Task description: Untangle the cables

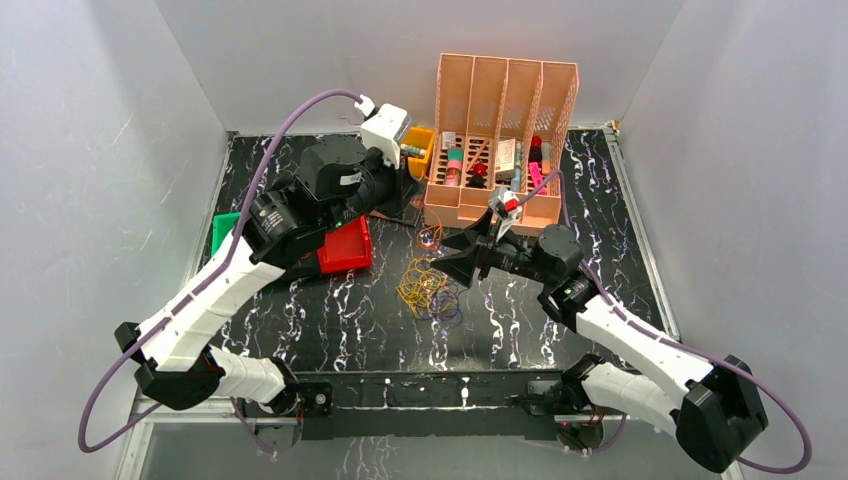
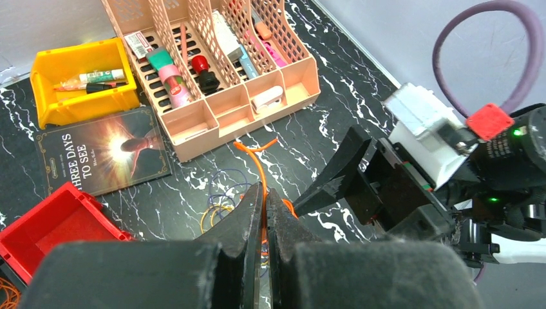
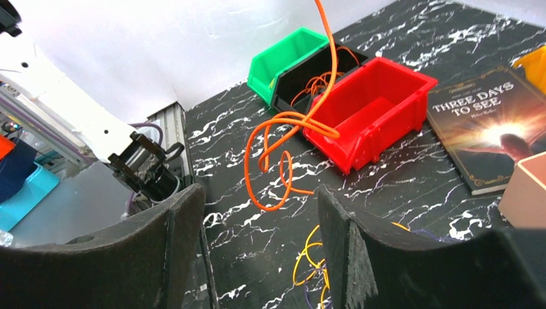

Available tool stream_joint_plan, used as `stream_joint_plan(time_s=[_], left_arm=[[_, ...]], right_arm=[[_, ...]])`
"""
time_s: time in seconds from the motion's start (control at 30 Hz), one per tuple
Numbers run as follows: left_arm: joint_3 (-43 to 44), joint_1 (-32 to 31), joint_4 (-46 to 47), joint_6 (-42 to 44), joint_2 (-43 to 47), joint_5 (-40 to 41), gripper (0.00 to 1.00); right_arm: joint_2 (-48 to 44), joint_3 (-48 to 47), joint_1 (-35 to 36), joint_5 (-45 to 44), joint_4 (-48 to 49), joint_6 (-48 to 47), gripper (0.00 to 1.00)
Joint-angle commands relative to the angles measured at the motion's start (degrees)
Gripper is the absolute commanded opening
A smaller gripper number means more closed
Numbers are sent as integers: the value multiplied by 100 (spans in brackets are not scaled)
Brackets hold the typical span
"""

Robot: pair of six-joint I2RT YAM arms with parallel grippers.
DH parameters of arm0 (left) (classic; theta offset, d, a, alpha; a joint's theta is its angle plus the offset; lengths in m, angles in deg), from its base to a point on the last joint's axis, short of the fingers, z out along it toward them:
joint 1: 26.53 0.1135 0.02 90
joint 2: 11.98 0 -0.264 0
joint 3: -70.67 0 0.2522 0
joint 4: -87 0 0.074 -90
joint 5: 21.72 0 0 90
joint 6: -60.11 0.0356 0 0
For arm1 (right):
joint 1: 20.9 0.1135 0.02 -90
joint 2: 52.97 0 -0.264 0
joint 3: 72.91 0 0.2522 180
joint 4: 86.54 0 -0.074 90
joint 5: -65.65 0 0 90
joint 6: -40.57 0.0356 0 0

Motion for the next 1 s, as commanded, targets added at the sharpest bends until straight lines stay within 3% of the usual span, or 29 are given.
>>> stream_joint_plan(time_s=[0.0,0.43,0.97], left_arm=[[-36,-28,124,-36,110,-29,0],[-196,-22,211,-63,215,3,0],[-316,-20,273,-63,415,136,0]], right_arm=[[170,-201,4,165,545,-122,71],[417,-180,6,158,775,-17,42],[587,-5,6,200,742,33,16]])
